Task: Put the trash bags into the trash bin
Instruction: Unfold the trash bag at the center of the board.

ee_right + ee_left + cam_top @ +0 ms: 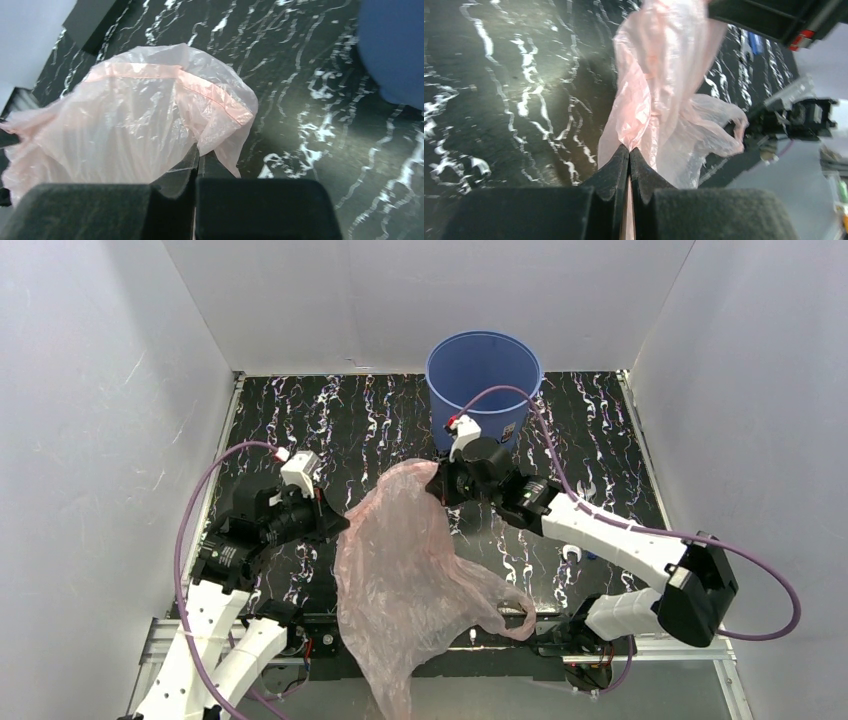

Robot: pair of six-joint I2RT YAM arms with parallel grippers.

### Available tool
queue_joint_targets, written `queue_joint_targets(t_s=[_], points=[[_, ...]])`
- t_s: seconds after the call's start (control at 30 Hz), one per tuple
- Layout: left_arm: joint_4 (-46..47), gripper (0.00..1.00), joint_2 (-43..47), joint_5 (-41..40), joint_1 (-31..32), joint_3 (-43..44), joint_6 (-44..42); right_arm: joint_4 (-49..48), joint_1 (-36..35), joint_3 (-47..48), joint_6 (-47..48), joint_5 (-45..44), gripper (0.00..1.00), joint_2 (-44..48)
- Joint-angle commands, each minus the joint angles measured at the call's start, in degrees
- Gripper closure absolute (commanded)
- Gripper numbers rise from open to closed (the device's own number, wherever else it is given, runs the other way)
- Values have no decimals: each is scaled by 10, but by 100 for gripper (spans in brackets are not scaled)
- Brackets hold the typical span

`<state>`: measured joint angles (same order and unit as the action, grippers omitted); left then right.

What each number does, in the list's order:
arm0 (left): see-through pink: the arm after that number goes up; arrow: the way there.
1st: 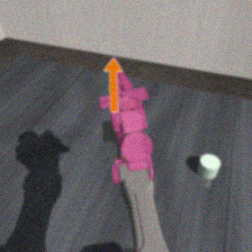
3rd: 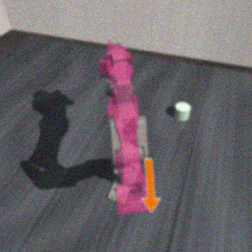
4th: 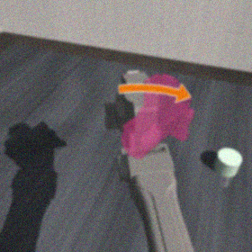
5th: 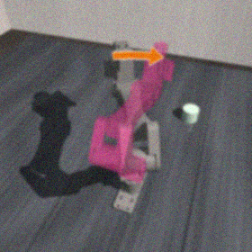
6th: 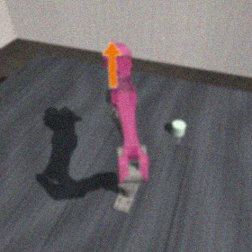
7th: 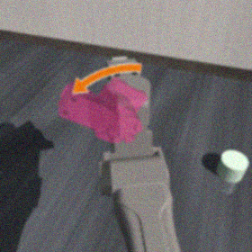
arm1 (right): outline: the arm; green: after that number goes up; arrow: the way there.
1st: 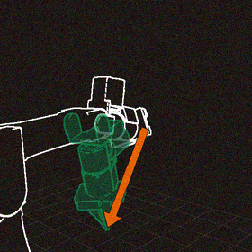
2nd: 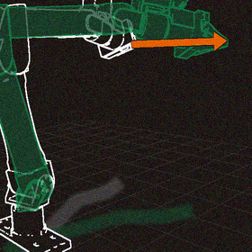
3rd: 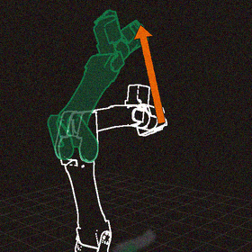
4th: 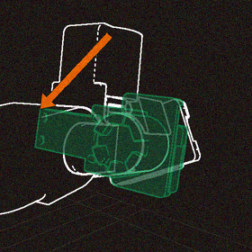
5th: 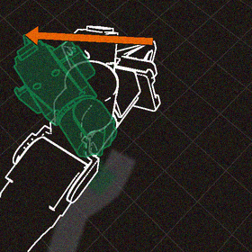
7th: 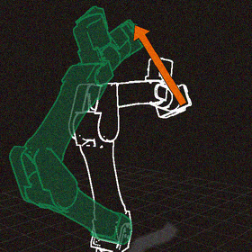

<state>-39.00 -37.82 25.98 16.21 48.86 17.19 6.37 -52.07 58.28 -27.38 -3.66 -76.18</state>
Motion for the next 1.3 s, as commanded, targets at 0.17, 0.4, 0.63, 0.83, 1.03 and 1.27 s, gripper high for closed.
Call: queue_joint_targets(t_s=[0.17,0.4,0.63,0.83,1.03,1.27], points=[[-84,100,19,-285,-1,61,32,36,35,-26,14,-94,99,127],[-93,100,-4,-372,-1,99,50,45,44,-51,6,-55,99,156],[-116,100,-67,-347,-1,175,-41,30,45,-21,-7,-4,99,127],[-151,100,-194,-395,-13,270,-57,71,44,91,-22,-6,97,11],[-107,100,-278,-333,-98,233,-33,165,43,215,38,-39,67,-93],[-26,93,-338,-187,-216,170,-2,192,42,232,105,86,40,-65]])
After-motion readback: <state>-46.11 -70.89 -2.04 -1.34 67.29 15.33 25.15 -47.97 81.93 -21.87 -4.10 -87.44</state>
